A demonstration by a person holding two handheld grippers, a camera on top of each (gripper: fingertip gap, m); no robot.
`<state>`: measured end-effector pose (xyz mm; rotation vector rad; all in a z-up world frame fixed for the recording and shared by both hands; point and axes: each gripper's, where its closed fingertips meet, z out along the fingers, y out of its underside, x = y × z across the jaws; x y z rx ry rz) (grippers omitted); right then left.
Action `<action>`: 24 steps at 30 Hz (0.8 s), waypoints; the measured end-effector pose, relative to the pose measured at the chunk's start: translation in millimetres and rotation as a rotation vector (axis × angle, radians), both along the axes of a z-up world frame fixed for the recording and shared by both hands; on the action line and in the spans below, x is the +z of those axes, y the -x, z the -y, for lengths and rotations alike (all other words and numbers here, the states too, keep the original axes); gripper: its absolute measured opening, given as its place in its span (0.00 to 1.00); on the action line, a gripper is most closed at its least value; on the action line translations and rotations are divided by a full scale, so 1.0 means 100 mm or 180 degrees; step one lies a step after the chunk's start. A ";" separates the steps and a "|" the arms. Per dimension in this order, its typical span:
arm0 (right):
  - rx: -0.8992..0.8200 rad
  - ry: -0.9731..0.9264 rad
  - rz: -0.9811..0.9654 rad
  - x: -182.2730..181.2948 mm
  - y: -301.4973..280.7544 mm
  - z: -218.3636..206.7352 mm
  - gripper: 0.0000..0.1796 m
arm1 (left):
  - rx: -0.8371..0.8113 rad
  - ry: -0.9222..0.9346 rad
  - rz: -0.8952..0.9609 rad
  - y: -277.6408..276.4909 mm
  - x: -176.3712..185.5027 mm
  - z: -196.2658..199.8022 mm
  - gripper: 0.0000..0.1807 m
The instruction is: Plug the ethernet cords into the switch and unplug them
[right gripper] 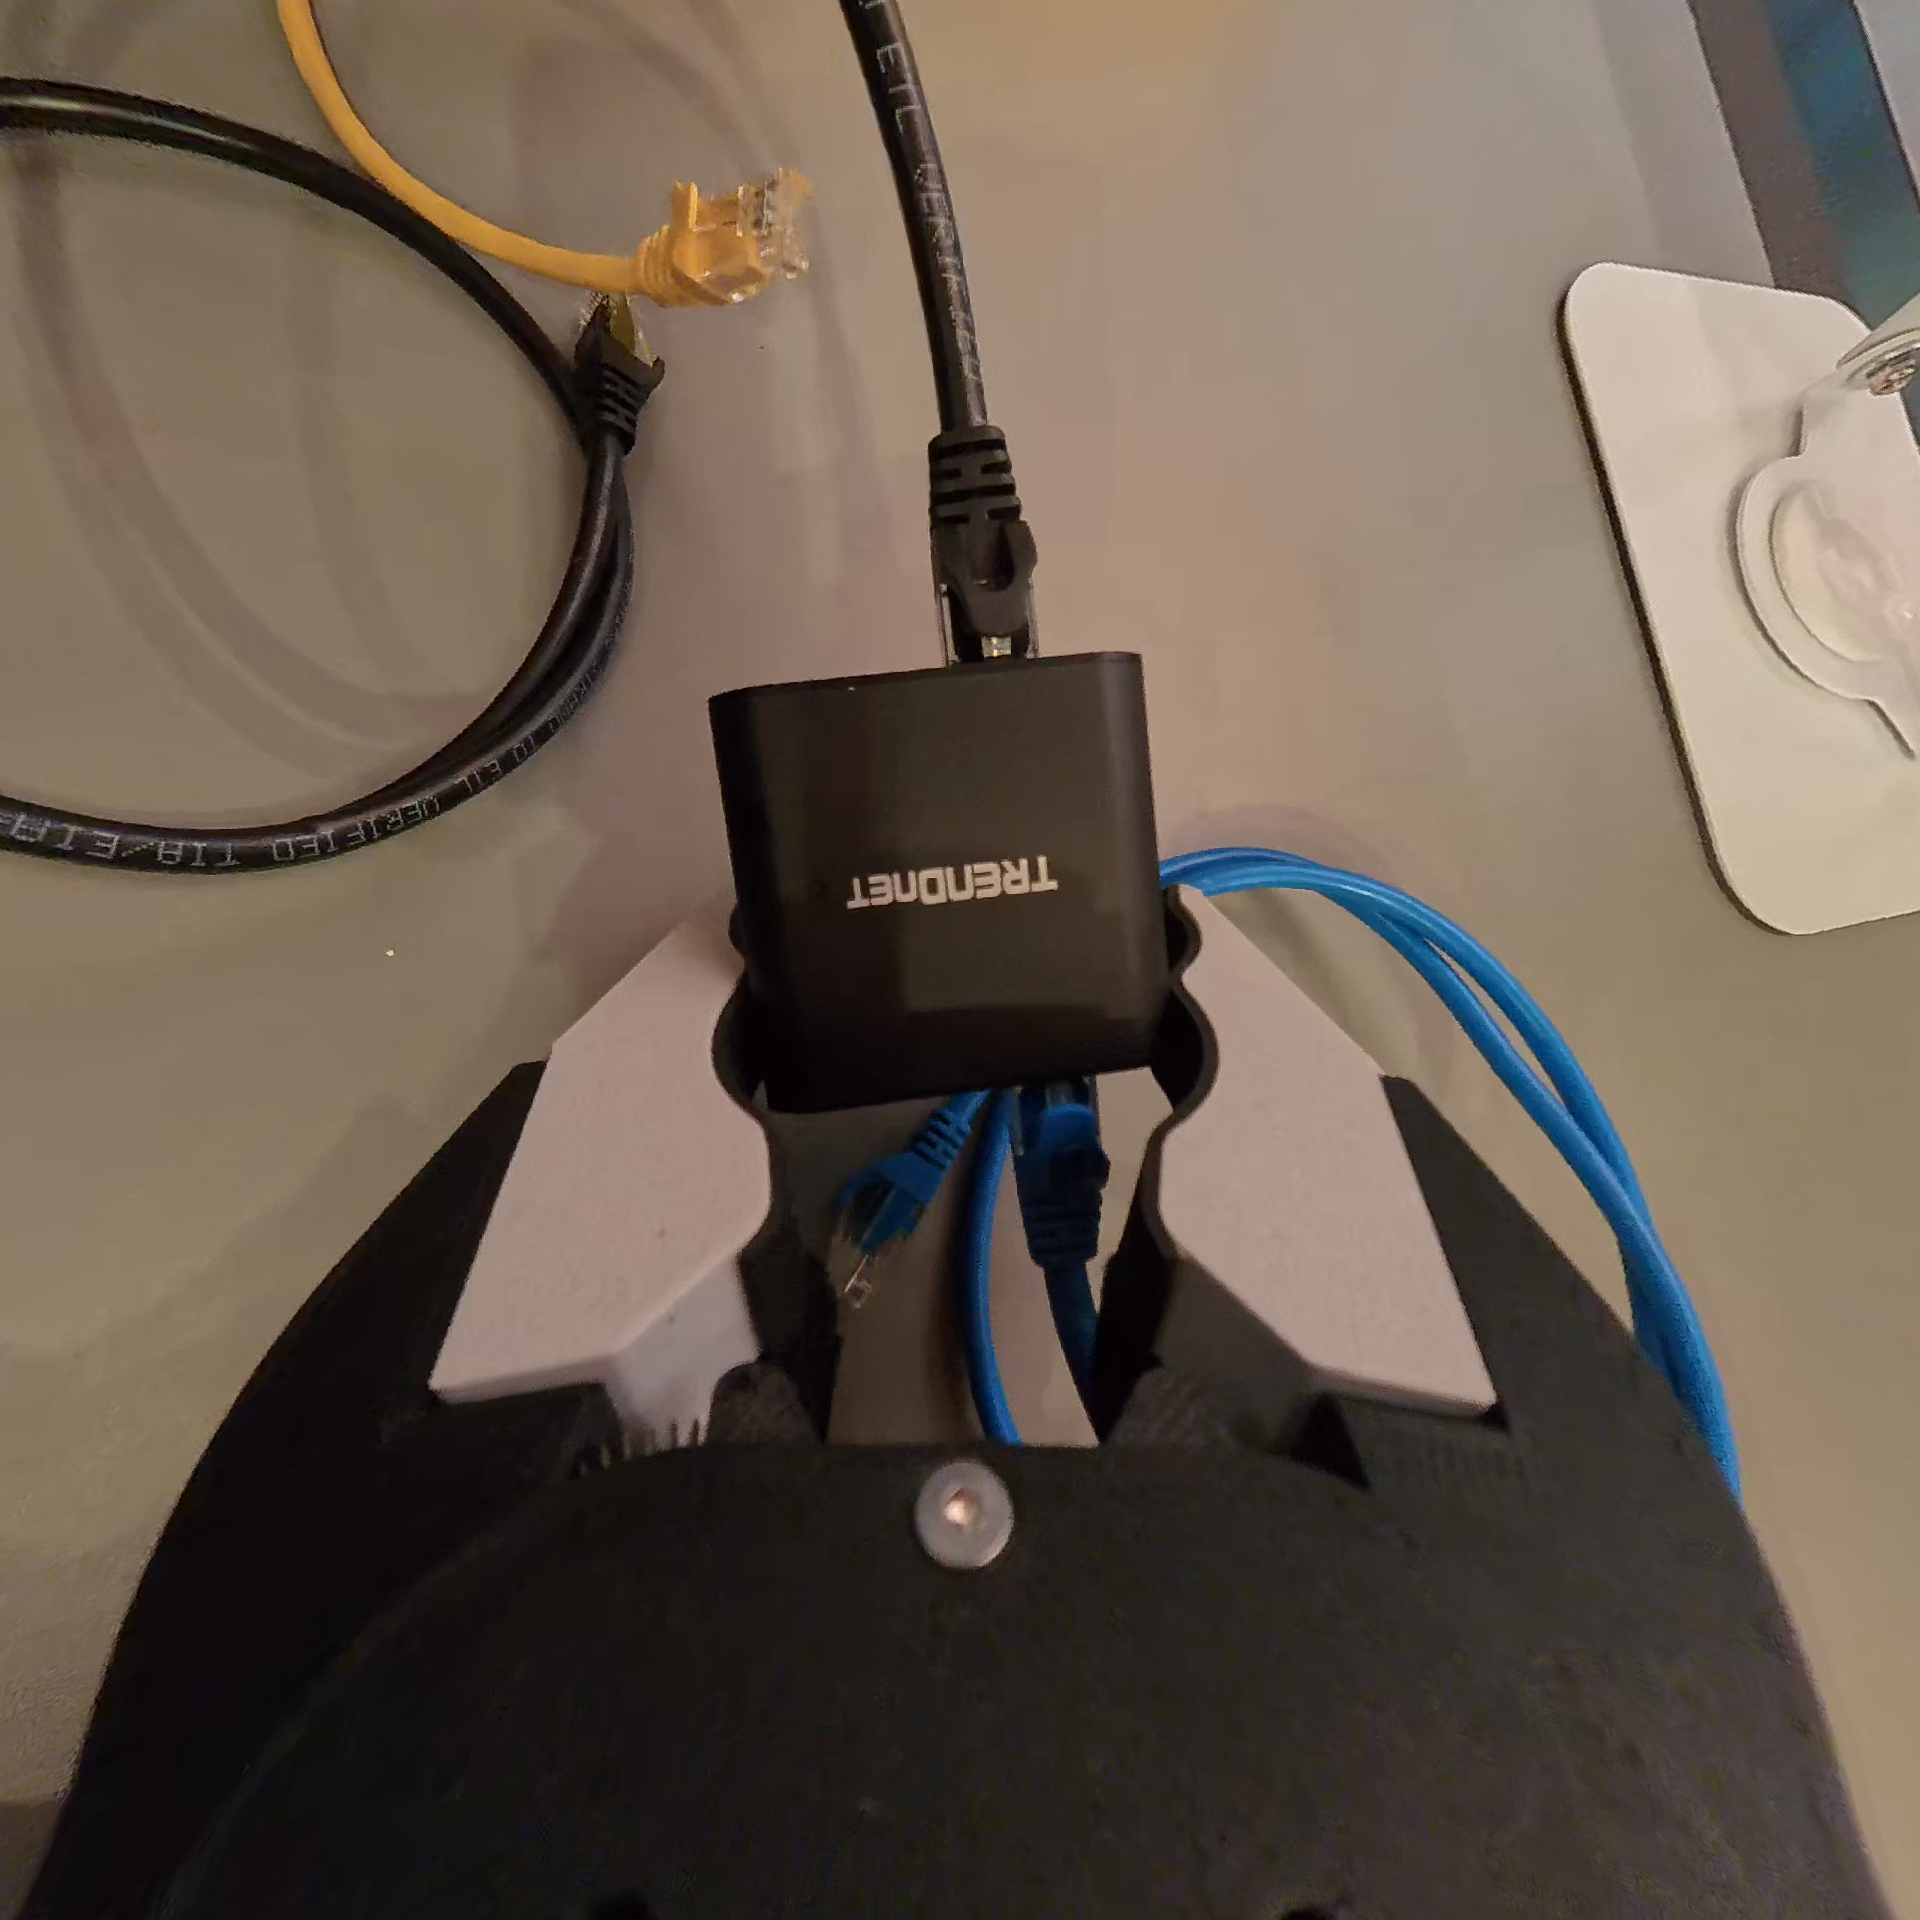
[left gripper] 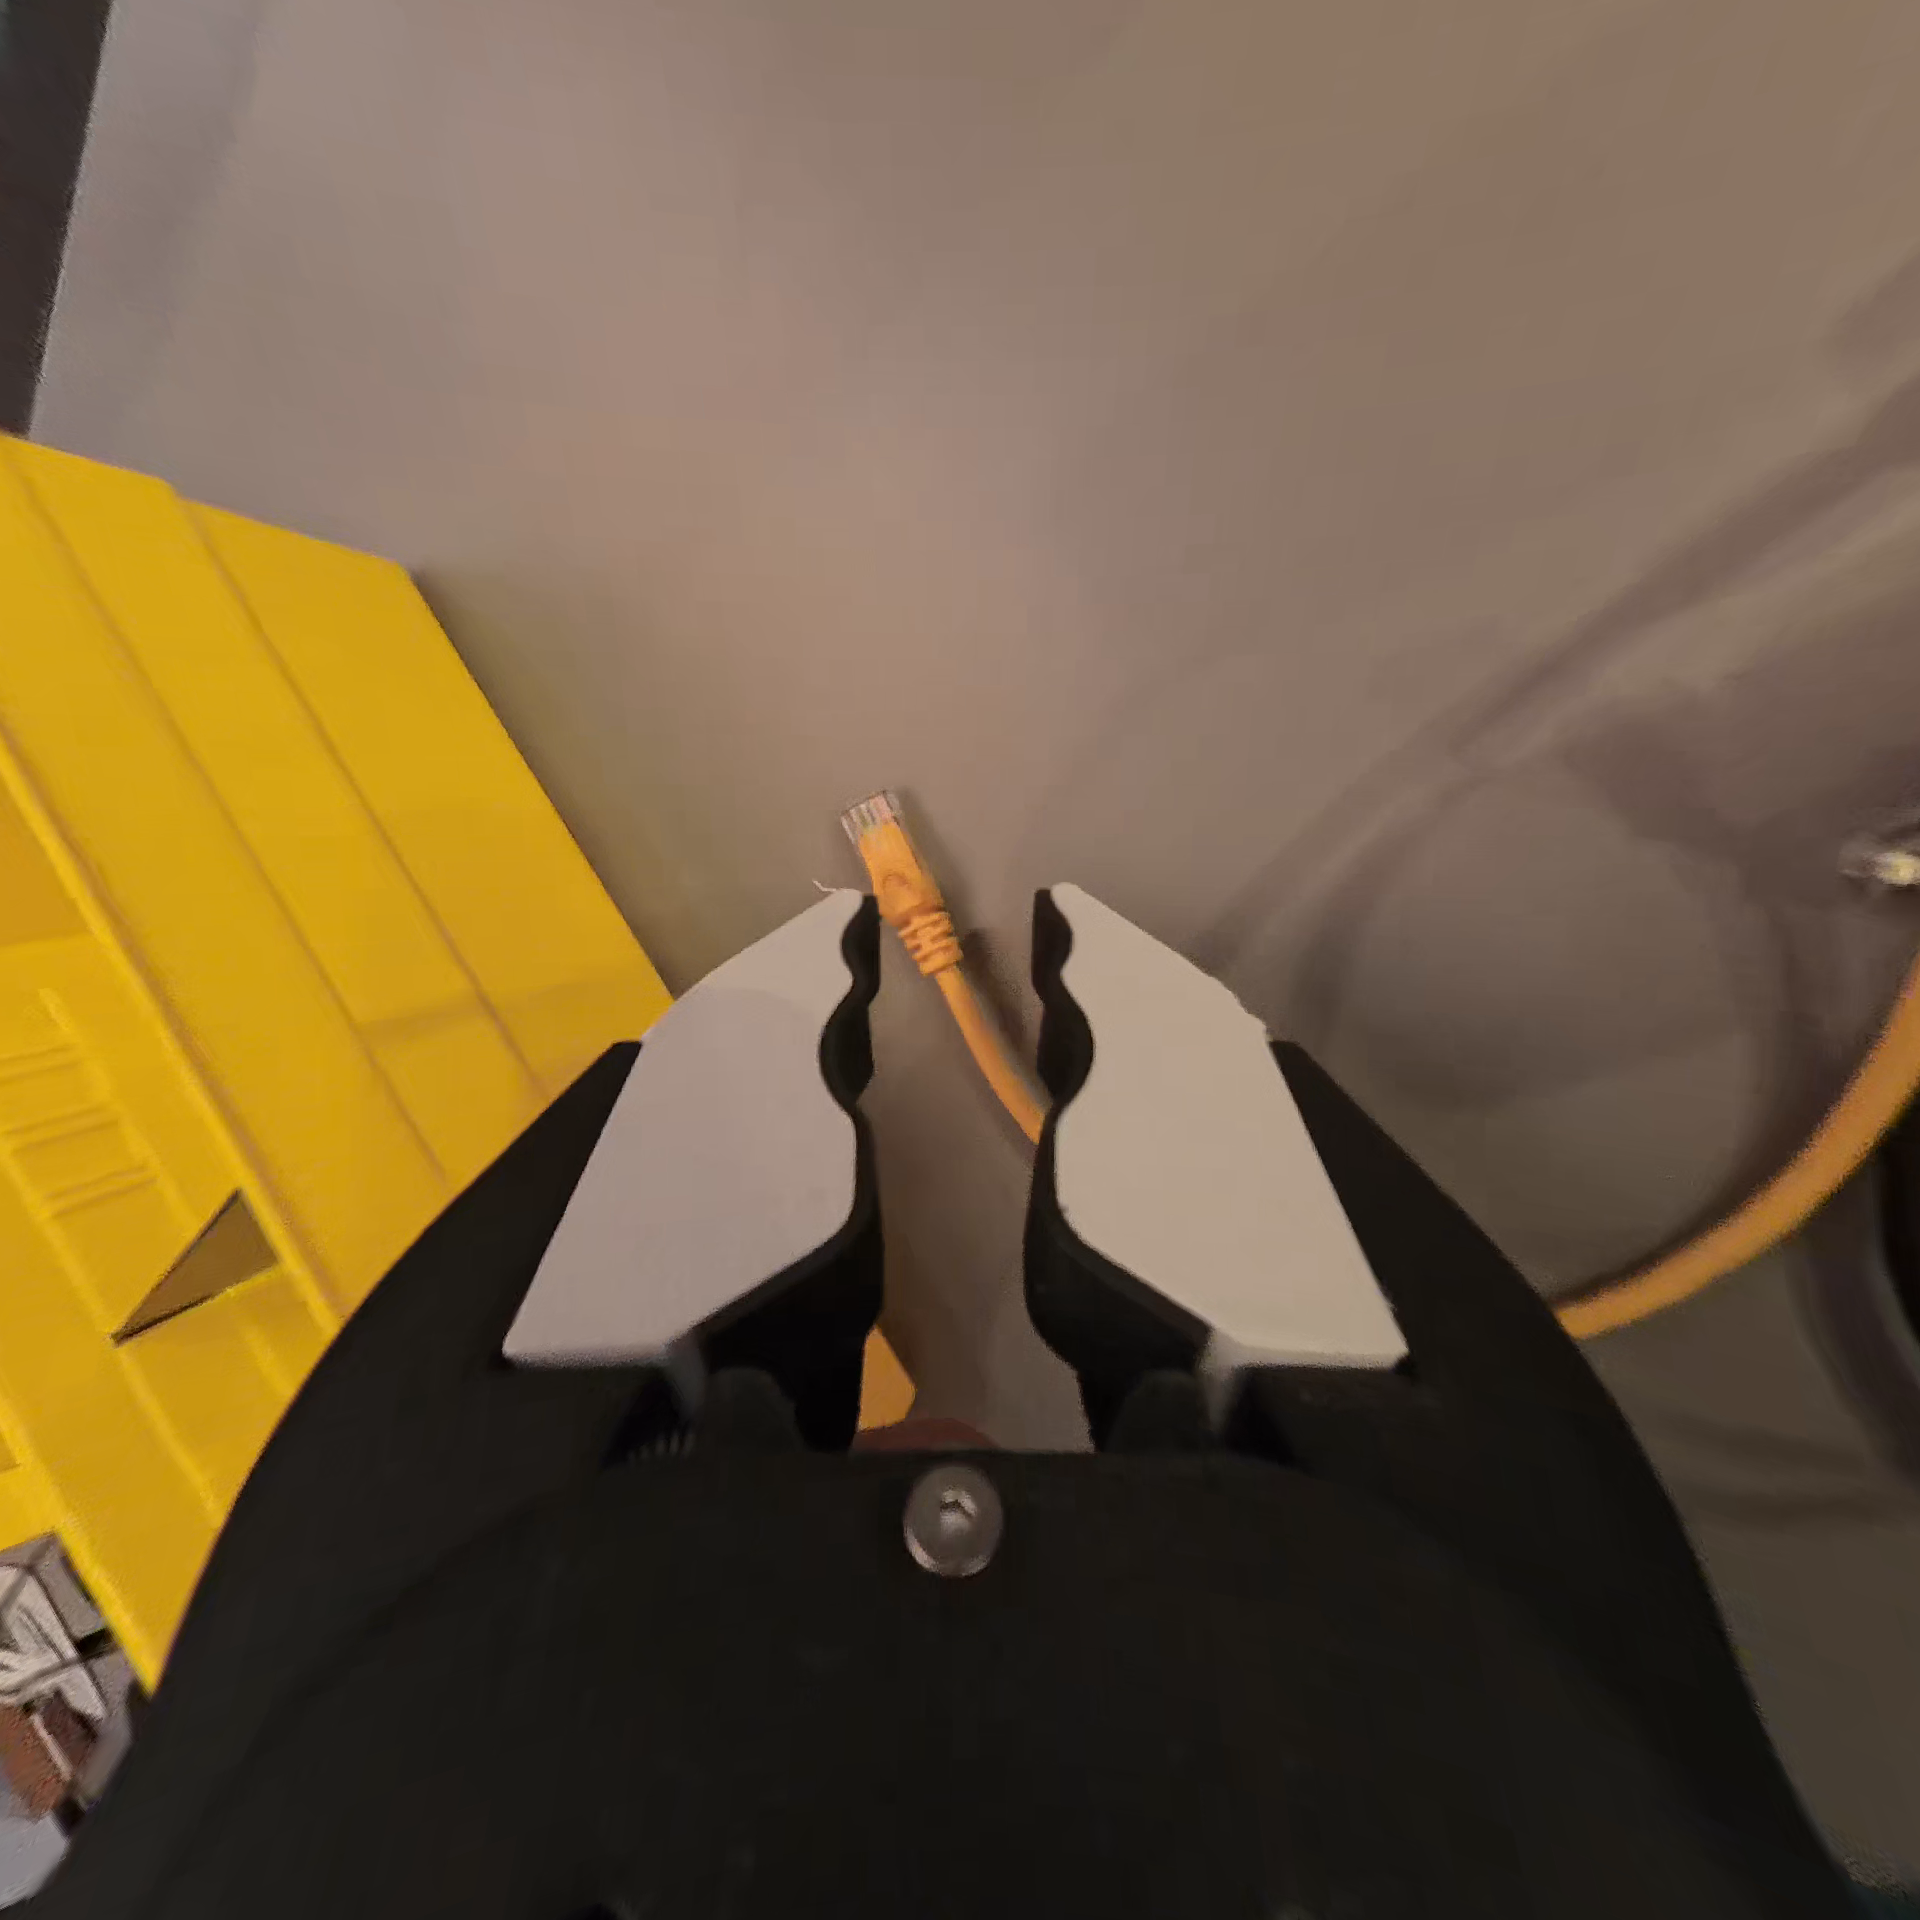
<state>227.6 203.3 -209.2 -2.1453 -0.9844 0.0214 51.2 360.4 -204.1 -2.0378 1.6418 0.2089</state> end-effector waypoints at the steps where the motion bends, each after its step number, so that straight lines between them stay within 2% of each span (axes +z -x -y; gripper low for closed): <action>1: -0.0004 -0.0015 -0.0008 0.01 0.00 0.00 0.41 | 0.0101 -0.0007 0.0024 0.03 -0.04 -0.04 0.17; 3: -0.0007 -0.0038 -0.0012 0.03 -0.01 0.00 0.41 | 0.0232 -0.0042 0.0102 0.08 -0.12 -0.10 0.20; 9: 0.0018 -0.0051 -0.0009 0.04 0.02 0.00 0.41 | 0.0525 0.0156 0.0492 0.10 -0.22 -0.12 0.10; 15: -0.0002 -0.0108 -0.0045 0.08 0.01 -0.01 0.41 | 0.0671 0.0321 0.1092 0.03 -0.24 -0.09 0.09; 21: 0.0029 -0.0103 -0.0074 0.08 0.03 -0.01 0.41 | 0.0369 0.0452 0.1284 -0.14 -0.24 0.02 0.06; 24: 0.0018 -0.0102 -0.0108 0.08 0.02 -0.01 0.41 | 0.0110 0.0433 0.1456 -0.29 -0.12 0.10 0.06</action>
